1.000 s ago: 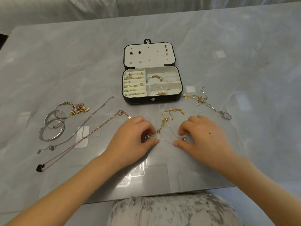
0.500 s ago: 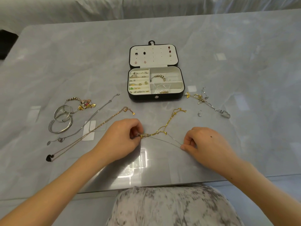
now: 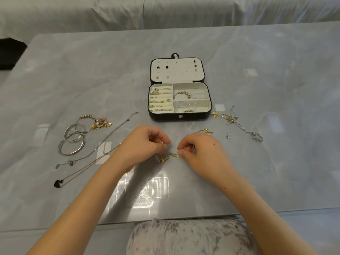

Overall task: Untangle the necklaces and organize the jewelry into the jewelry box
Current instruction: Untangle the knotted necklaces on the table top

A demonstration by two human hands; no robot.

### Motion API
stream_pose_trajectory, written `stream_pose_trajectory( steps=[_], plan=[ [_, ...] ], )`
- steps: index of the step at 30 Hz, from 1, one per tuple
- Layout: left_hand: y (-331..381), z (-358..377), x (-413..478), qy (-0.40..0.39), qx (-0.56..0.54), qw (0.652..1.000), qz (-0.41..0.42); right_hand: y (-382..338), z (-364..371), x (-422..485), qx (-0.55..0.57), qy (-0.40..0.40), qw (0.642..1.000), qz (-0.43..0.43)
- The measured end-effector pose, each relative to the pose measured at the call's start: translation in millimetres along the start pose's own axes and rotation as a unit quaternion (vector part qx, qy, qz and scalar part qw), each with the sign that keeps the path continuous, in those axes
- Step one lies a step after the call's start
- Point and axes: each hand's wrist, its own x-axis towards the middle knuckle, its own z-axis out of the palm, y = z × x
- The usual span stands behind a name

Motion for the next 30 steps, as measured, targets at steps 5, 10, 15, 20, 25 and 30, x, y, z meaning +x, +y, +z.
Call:
stream_pose_trajectory(
  steps=[5,10,15,20,25,30],
  plan=[
    [9,8,9,0.003,-0.046,0.999,-0.010,2,4,1,0.035,0.020,0.999,0.021],
    [10,12,17,0.003,-0.078,0.996,-0.047,7,7,1,0.000,0.001,1.000,0.025],
    [7,14,23,0.024,-0.137,0.986,-0.090,9,9,-2,-0.037,-0.005,0.999,0.010],
    [10,20,21,0.053,-0.199,0.973,-0.101,8,11,-2,-0.045,-0.011,0.999,0.008],
    [2,13,15,0.121,-0.088,0.988,-0.050,8,8,-5,-0.021,-0.004,1.000,0.012],
    [-8,14,10,0.186,0.029,0.981,0.036,8,7,-6,-0.022,-0.005,1.000,0.013]
  ],
)
